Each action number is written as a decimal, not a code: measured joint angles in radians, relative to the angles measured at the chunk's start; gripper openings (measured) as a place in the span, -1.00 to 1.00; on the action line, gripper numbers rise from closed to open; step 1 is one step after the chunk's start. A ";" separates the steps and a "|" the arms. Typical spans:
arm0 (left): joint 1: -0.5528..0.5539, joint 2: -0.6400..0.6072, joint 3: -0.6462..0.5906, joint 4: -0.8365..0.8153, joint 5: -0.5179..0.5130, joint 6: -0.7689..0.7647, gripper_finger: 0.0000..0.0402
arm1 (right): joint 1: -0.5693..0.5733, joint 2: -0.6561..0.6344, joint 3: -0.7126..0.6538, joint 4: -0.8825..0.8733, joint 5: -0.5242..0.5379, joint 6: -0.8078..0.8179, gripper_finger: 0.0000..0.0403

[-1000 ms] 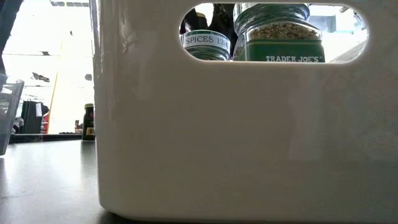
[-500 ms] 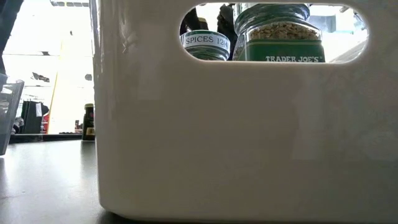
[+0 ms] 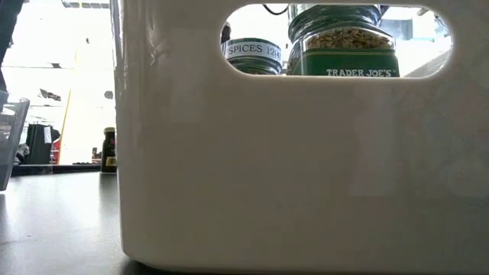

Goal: Sort spices by type
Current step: Put the right yellow seasoning bottle into the black bin

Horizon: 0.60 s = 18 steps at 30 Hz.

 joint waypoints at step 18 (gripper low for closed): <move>-0.528 -0.182 0.000 -0.133 -0.289 -0.561 0.00 | 0.364 -0.065 0.000 -0.135 0.268 0.470 0.85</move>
